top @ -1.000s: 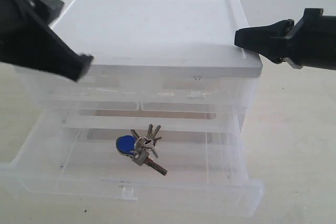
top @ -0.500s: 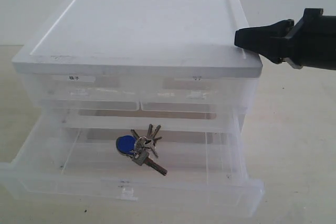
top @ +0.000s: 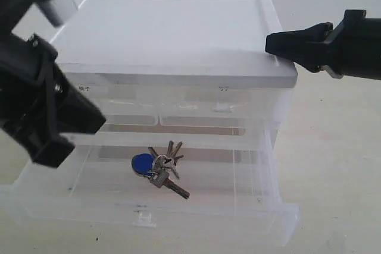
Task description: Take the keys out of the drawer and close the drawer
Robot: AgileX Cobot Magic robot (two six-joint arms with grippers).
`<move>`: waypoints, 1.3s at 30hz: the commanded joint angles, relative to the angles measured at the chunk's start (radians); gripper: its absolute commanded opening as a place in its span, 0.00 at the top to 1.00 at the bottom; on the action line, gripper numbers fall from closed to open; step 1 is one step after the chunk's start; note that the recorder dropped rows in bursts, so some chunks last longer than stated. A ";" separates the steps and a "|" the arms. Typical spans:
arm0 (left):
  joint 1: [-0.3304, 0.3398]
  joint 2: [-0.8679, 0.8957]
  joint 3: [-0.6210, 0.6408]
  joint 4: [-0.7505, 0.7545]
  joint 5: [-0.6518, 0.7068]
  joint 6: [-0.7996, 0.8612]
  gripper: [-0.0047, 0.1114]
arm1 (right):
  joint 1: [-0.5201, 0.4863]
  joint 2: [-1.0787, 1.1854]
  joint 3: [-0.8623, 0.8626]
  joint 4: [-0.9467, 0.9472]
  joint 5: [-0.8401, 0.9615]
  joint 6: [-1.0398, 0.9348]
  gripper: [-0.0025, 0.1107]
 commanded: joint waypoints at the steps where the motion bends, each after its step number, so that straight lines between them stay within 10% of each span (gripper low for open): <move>1: 0.001 0.056 -0.011 0.063 0.103 -0.043 0.75 | 0.000 0.008 0.009 -0.067 0.025 0.004 0.98; 6: -0.001 0.131 -0.011 0.060 0.067 -0.081 0.45 | 0.000 0.008 0.009 -0.067 0.031 0.004 0.98; 17: -0.178 0.196 -0.011 0.264 -0.169 -0.220 0.41 | 0.000 0.008 0.009 -0.067 0.031 0.004 0.98; 39: -0.255 0.422 -0.022 0.545 -0.234 -0.428 0.38 | 0.000 0.008 0.009 -0.067 0.031 0.002 0.98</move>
